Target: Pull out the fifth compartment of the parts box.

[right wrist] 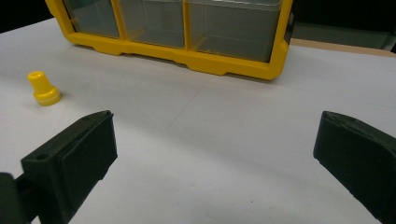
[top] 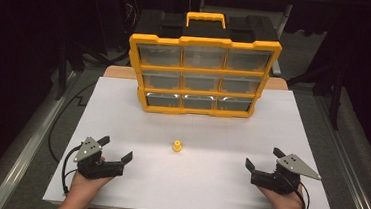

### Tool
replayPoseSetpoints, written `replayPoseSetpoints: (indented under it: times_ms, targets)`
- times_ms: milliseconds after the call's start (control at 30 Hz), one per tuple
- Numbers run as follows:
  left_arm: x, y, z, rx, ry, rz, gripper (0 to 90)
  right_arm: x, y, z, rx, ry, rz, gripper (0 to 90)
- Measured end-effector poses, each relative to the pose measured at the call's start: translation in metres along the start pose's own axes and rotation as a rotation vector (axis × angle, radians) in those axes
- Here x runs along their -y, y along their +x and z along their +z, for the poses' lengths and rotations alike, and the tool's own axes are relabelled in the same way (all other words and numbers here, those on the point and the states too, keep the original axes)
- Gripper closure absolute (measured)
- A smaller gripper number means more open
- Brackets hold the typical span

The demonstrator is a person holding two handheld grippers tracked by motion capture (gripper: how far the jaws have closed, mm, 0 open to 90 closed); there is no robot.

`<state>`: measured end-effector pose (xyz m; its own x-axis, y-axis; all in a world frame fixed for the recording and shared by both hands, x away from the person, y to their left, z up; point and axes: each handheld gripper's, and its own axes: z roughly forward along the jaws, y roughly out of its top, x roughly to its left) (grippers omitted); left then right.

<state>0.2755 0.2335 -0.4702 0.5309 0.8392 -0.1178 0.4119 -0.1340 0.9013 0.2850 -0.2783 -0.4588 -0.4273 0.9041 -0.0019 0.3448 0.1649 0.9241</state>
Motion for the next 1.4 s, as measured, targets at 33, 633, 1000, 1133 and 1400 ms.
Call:
replayPoseSetpoints:
  times_ms: [33, 633, 1000, 1133, 1400]
  targets:
    - [0.000, 0.000, 0.000, 0.002, -0.006, -0.002, 0.6, 0.001, 0.000, 0.001, 0.005, 0.009, -0.002, 0.0]
    - [-0.001, 0.000, 0.004, 0.020, 0.000, 0.002, 0.2, -0.001, 0.000, 0.006, 0.010, 0.028, -0.008, 0.0]
    - [-0.002, 0.000, 0.007, 0.023, -0.022, 0.006, 0.3, -0.006, 0.006, 0.020, 0.017, 0.048, -0.049, 0.0]
    - [-0.002, 0.001, 0.008, 0.022, -0.025, 0.005, 0.3, -0.007, 0.008, 0.024, 0.019, 0.051, -0.059, 0.0]
    - [-0.002, 0.002, 0.009, 0.017, -0.023, 0.011, 0.3, -0.014, 0.009, 0.035, 0.011, 0.053, -0.052, 0.0]
